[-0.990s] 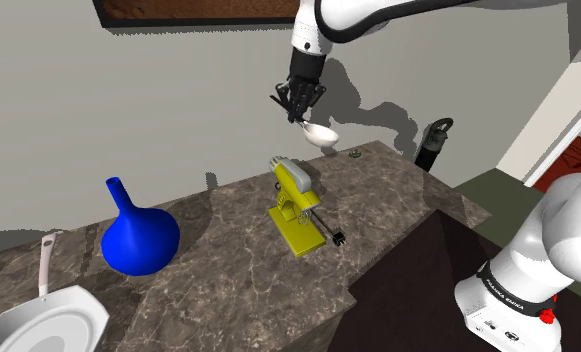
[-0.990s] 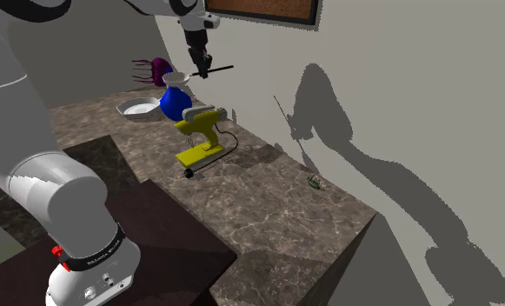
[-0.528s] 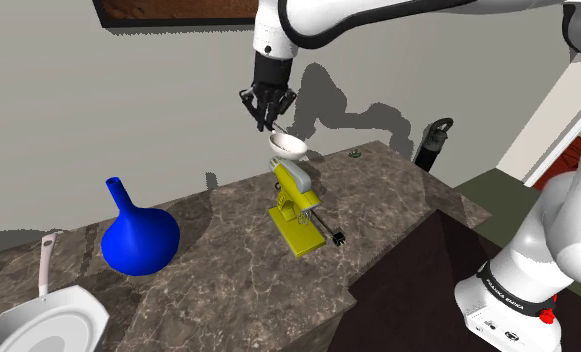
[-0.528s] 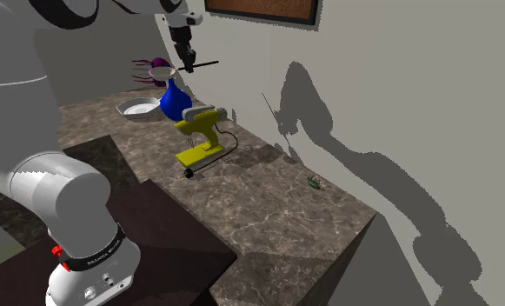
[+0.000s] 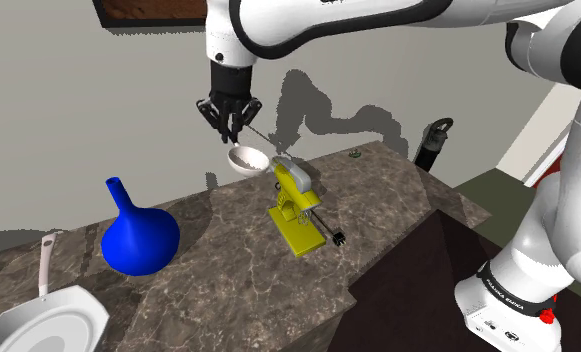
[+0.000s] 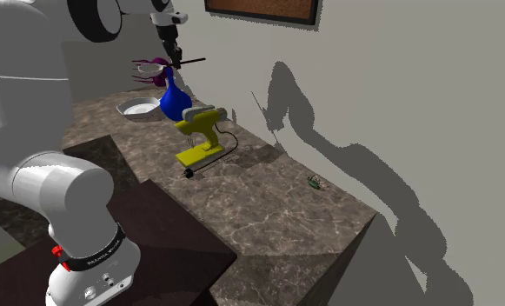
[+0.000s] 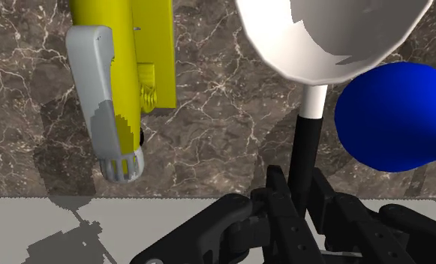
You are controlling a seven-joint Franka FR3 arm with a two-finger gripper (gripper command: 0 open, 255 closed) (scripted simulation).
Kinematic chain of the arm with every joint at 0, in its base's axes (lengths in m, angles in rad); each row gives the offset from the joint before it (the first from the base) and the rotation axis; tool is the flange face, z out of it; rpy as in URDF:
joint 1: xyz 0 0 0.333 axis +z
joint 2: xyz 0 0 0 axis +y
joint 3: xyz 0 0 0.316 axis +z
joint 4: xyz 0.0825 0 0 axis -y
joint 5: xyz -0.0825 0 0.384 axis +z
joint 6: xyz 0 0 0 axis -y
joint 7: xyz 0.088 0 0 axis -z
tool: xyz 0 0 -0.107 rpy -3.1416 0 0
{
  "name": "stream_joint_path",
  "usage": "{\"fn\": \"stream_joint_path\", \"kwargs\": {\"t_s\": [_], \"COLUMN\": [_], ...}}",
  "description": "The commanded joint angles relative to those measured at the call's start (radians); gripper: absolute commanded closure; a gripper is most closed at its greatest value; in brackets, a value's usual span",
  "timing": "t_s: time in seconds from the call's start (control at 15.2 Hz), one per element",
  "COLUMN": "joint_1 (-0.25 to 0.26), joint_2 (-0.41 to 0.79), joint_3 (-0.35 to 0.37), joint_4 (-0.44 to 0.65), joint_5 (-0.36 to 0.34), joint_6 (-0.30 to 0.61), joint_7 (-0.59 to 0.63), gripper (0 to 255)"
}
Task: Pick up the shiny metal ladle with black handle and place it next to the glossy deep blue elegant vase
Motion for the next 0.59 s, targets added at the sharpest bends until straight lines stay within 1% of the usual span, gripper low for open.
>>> {"fn": "stream_joint_path", "kwargs": {"t_s": [0.0, 0.53], "joint_1": [0.006, 0.003], "joint_2": [0.012, 0.021], "joint_3": [0.001, -0.002], "joint_4": [-0.002, -0.098], "joint_5": [-0.005, -0.01], "joint_6": [0.014, 0.118], "joint_7": [0.01, 0.015], "gripper": [255, 255]}}
